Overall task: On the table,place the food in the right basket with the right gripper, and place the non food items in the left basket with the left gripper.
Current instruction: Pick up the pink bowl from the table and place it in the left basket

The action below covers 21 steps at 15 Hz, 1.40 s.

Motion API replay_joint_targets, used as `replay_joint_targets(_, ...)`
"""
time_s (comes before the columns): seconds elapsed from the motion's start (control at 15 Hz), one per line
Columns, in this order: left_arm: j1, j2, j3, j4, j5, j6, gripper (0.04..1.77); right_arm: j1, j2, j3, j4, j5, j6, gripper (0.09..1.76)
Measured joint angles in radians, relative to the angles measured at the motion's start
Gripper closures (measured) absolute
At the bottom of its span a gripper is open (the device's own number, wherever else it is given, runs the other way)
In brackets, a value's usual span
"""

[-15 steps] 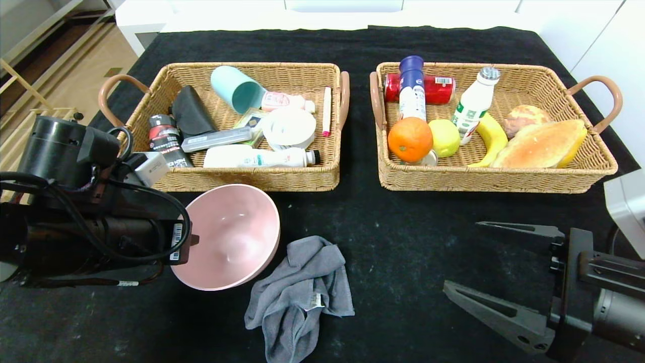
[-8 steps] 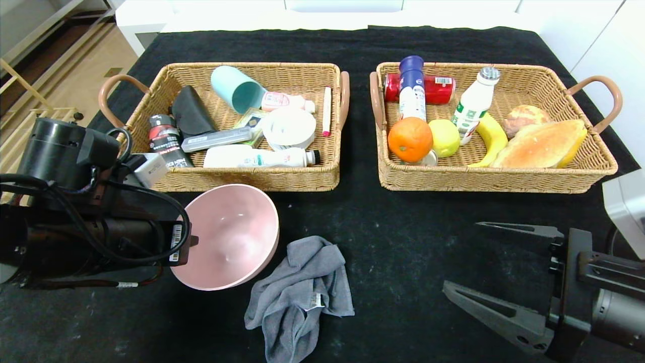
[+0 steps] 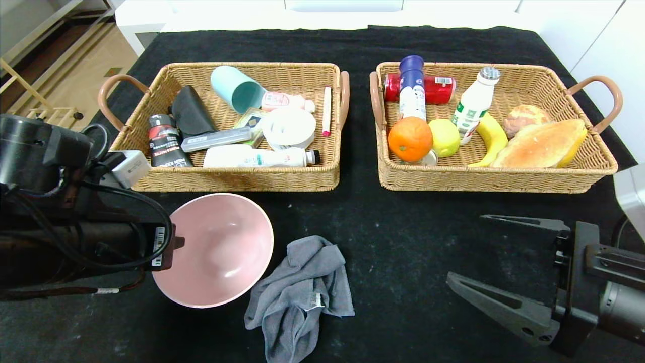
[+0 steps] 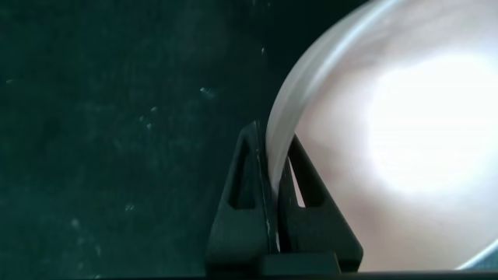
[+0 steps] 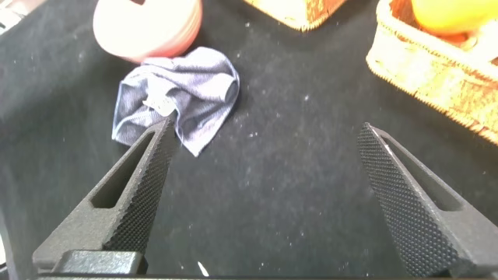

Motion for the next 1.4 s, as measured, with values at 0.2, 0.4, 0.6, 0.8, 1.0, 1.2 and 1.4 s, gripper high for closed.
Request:
replay_joint_targets(0.2, -0.008, -0.071, 0.019, 0.000, 0.001, 0.002, 1.65, -0.008, -0.001, -0.019, 0.003, -0.006, 0.018, 0.14)
replay_joint_targets(0.4, -0.014, -0.140, 0.023, -0.004, 0.002, 0.001, 1.65, -0.017, 0.001, -0.027, 0.009, -0.008, 0.033, 0.14)
replay_joint_targets(0.6, -0.006, -0.169, -0.006, -0.028, 0.001, -0.003, 1.65, -0.019, 0.004, -0.035, 0.012, -0.001, 0.052, 0.14)
replay_joint_targets(0.8, 0.013, -0.154, -0.058, -0.124, 0.009, -0.014, 1.65, -0.037, 0.013, -0.041, 0.014, 0.000, 0.053, 0.14)
replay_joint_targets(1.0, 0.021, -0.105, -0.151, -0.172, 0.036, -0.046, 1.65, -0.052, 0.020, -0.047, 0.013, 0.001, 0.053, 0.14)
replay_joint_targets(1.2, 0.031, -0.040, -0.257, -0.187, 0.040, -0.049, 1.65, -0.059, 0.021, -0.050, 0.013, 0.001, 0.053, 0.14)
replay_joint_targets(1.4, 0.038, 0.031, -0.343, -0.187, 0.040, -0.049, 1.65, -0.067, 0.018, -0.054, 0.013, 0.001, 0.053, 0.14)
